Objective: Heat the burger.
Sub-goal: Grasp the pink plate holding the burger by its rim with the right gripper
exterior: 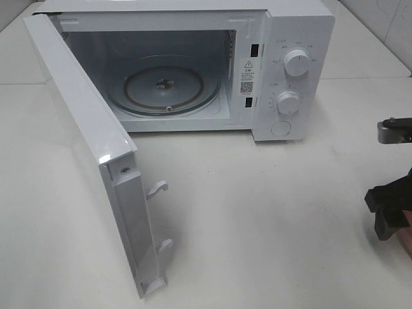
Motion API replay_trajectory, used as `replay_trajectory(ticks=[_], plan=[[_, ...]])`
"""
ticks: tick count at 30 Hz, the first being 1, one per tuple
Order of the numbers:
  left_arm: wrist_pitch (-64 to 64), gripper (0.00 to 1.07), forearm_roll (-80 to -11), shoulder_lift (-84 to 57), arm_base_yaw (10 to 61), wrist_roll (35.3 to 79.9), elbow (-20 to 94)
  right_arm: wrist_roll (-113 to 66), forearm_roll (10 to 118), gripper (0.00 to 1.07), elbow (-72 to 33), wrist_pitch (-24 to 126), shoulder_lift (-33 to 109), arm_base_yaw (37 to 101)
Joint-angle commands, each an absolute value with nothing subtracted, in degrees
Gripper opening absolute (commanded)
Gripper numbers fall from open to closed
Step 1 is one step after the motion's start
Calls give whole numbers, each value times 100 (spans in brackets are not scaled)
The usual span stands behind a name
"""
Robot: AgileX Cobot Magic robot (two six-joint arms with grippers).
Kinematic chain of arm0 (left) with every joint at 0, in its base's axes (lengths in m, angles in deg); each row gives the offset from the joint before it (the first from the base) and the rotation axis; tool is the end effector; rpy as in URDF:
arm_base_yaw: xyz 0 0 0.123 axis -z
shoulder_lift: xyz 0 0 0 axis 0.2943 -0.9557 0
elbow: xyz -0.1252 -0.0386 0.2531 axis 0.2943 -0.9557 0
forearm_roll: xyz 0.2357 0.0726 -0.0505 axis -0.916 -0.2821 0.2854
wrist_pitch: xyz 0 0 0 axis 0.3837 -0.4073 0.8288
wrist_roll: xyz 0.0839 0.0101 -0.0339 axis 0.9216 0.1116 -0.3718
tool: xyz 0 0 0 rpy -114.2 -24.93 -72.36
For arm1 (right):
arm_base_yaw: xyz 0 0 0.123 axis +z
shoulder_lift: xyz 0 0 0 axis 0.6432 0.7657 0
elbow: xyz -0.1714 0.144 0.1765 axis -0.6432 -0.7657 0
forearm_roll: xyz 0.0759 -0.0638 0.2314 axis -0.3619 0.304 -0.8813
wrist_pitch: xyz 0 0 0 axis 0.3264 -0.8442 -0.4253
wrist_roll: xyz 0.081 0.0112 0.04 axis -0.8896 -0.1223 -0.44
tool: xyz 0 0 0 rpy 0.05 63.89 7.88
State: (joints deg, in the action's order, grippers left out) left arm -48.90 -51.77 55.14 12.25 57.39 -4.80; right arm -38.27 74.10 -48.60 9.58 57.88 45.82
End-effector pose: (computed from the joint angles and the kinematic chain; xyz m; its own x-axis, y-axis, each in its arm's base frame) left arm -0.0040 -0.0115 0.2783 -0.4348 -0.0452 -0.8994 0.0214 0.9979 -0.0605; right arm 0.2359 0.0141 0.1560 -0.9887 -0.0627 -0.1359 -0.0491 0.9937 -0.1012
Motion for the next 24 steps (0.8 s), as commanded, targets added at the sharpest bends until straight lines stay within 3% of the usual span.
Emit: replay_trajectory(ticks=[1, 20, 24], plan=[[-4839, 98, -5166, 5640, 1248, 5739, -492, -3964, 7495, 82, -4940, 1256, 6063, 4542], [-4839, 98, -5166, 5640, 1248, 5739, -492, -3964, 7518, 77, -4940, 1794, 6830, 4542], [-4839, 98, -5166, 5640, 1248, 5739, -492, -3982, 7639, 67, -4940, 1806, 6830, 4542]])
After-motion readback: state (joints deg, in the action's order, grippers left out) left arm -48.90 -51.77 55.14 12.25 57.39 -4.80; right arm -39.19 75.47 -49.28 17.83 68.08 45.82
